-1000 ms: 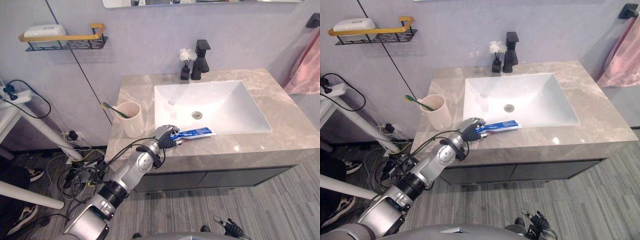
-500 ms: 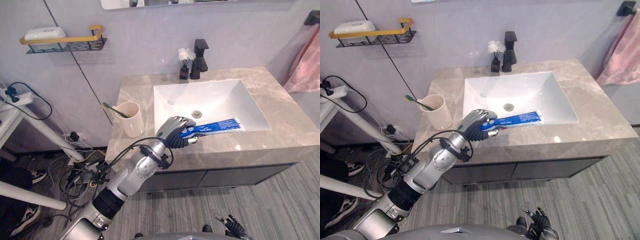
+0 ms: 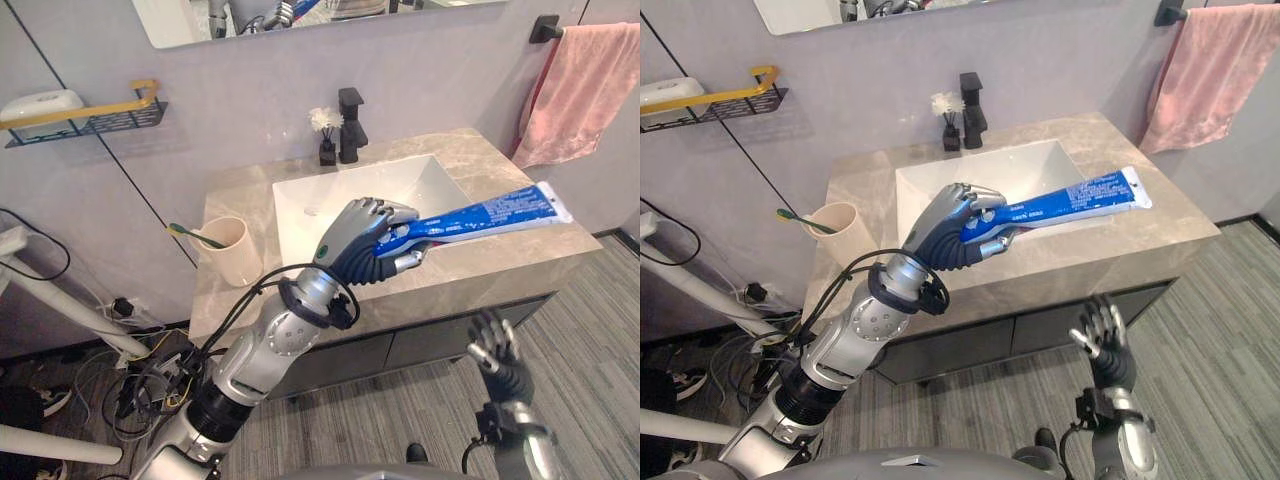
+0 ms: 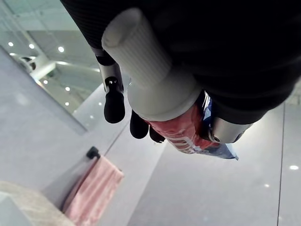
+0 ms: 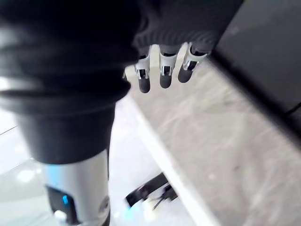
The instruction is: Organize washtable
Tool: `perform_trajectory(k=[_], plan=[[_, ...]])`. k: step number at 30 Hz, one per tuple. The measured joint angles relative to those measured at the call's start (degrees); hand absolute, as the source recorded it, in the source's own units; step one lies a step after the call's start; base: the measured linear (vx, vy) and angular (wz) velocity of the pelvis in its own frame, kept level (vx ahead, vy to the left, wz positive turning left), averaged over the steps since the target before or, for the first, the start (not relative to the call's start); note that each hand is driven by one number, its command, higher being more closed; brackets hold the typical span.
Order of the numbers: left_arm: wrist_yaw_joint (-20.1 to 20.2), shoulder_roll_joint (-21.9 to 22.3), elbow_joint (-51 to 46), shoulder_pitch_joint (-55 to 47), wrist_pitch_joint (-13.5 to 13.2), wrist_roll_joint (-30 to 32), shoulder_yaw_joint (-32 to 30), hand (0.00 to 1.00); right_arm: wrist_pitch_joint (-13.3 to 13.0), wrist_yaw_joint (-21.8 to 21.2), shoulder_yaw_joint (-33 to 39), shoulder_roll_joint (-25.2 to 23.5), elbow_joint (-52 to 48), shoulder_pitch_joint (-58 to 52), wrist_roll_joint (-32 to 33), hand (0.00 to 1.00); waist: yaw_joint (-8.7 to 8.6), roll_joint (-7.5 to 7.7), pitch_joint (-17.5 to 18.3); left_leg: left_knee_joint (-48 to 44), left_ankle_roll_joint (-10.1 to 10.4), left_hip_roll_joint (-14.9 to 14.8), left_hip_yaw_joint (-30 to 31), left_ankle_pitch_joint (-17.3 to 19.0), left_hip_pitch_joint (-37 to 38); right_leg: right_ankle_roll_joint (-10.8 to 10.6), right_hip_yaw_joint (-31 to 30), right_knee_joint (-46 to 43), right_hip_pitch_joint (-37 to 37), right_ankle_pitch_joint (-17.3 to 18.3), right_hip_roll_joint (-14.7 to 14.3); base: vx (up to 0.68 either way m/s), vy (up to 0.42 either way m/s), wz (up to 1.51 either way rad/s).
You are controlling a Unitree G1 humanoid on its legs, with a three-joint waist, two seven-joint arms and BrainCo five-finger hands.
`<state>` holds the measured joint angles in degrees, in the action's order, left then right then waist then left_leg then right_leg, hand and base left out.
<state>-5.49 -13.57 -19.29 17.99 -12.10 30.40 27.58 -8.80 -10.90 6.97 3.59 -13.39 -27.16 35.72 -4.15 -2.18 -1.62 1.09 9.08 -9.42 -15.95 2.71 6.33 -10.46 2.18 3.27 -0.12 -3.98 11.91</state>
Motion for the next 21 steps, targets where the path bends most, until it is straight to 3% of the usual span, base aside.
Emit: perform_trajectory(k=[6, 11, 18, 21], plan=[[0.4, -0.6, -1.2, 0.0, -0.4, -3.0, -1.5, 1.00, -0.4, -3.8, -7.9, 2.8, -7.5, 4.0, 10.1, 0.00, 1.12, 0.00, 0.2, -0.3, 0.0, 0.0, 0.7, -0.1, 0.0, 0.0, 0.3, -0.2, 0.2, 0.0, 0.0, 0.02, 0.002, 0.04], [0.2, -1.2, 0.0, 0.0, 0.1, -3.1, -4.1, 1.00, 1.0, -4.4, -17.2, 5.0, -7.4, 10.3, 16.9, 0.00, 2.01, 1.29, 0.9, -0.8, -0.1, 0.0, 2.8, -0.1, -1.5, 0.0, 2.3, -0.1, 0.7, 0.0, 0.2, 0.01, -0.007, 0.20], [-1.4, -1.8, 3.6, 0.0, 1.3, -3.1, -4.8, 1.00, 1.9, -3.7, -21.1, 4.9, -7.0, 17.2, 21.7, 0.00, 3.89, 1.78, 1.3, -1.4, -0.2, 0.0, 5.9, -0.6, -1.9, 0.0, 5.4, -0.2, 2.4, 0.0, 0.4, -0.02, -0.005, 0.22], [-2.1, -1.7, 3.6, 0.0, 1.3, -3.2, -4.7, 1.00, 1.3, -2.1, -21.5, 4.9, -6.8, 19.0, 22.4, 0.00, 3.85, 1.86, 1.3, -1.1, -0.2, 0.0, 7.1, -1.2, -2.0, 0.0, 6.6, -0.2, 3.1, 0.2, 0.4, -0.04, -0.009, 0.17]])
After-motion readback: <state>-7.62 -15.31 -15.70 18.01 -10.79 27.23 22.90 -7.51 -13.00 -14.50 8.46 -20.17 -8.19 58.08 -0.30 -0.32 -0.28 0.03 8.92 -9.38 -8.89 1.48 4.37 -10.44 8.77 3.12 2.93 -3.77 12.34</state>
